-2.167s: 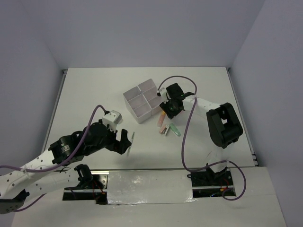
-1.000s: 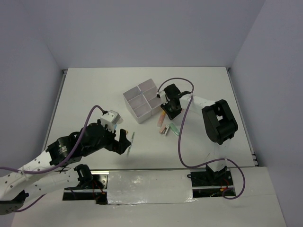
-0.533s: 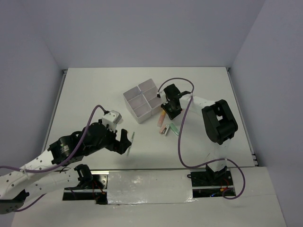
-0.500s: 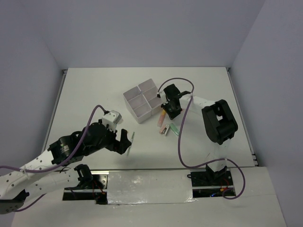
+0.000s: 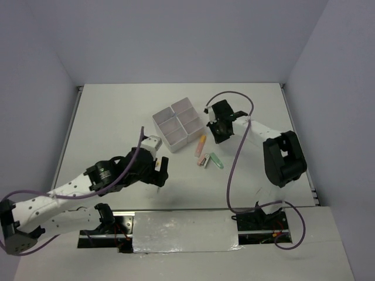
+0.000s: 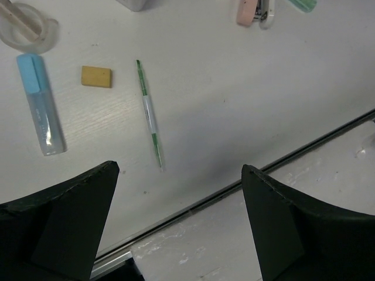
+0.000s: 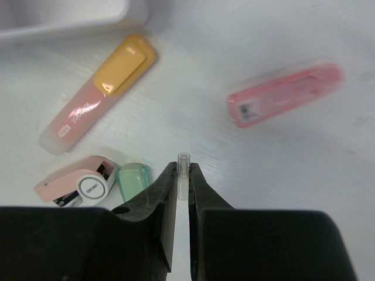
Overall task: Sort the stationery into containers
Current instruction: Pick up the pen cap from the center of the board, then pick up the pen from the center of the board.
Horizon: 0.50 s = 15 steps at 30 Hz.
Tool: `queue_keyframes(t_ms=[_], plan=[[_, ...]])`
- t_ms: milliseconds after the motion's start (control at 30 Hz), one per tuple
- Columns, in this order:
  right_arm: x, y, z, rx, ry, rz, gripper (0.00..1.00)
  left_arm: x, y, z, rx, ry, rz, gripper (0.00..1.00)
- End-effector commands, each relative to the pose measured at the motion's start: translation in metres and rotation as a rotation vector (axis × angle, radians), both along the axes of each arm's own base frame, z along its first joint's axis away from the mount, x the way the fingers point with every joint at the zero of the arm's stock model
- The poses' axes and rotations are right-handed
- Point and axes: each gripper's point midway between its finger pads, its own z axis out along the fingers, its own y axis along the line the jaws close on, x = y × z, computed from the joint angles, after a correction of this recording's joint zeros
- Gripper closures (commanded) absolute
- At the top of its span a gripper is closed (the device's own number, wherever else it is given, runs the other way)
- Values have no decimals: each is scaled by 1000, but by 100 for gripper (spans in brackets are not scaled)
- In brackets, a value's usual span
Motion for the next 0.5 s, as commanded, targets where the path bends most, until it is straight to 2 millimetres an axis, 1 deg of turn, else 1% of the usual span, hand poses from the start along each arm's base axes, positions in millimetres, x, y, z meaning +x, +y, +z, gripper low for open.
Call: queue_keyframes(t_ms=[0,33,67,100,133,167,200,233,267,300,333,367,400,433,467], plan=[[25,-8,76,96,-216,-147,95,12,-25,-15,-18,30,16,1],[25,-11,98,117,-271,-173,95,14,-28,-21,-3,39,20,1],[24,-13,118,163,-324,-212,96,20,-32,-31,36,51,34,1],[26,-12,120,178,-332,-229,96,21,-33,-39,61,66,34,1],[21,-14,138,214,-378,-242,96,27,-34,-44,84,57,50,1],[20,-11,149,264,-407,-265,97,32,-34,-60,137,81,58,3],[11,-6,166,333,-443,-248,97,40,-32,-66,156,92,81,10],[7,-4,175,378,-456,-258,97,43,-30,-85,214,132,95,13],[1,2,182,427,-464,-240,97,51,-27,-89,228,144,120,17],[-12,8,194,503,-486,-218,97,53,-23,-96,259,155,137,25],[-19,9,199,532,-496,-209,97,55,-22,-107,292,178,144,27],[-25,10,202,555,-502,-201,97,58,-22,-110,298,185,153,29],[-37,8,208,579,-520,-194,97,59,-20,-115,313,194,156,30],[-42,8,211,598,-523,-191,97,60,-15,-120,342,202,169,30],[-49,9,208,607,-518,-183,97,63,-10,-123,348,211,189,30]])
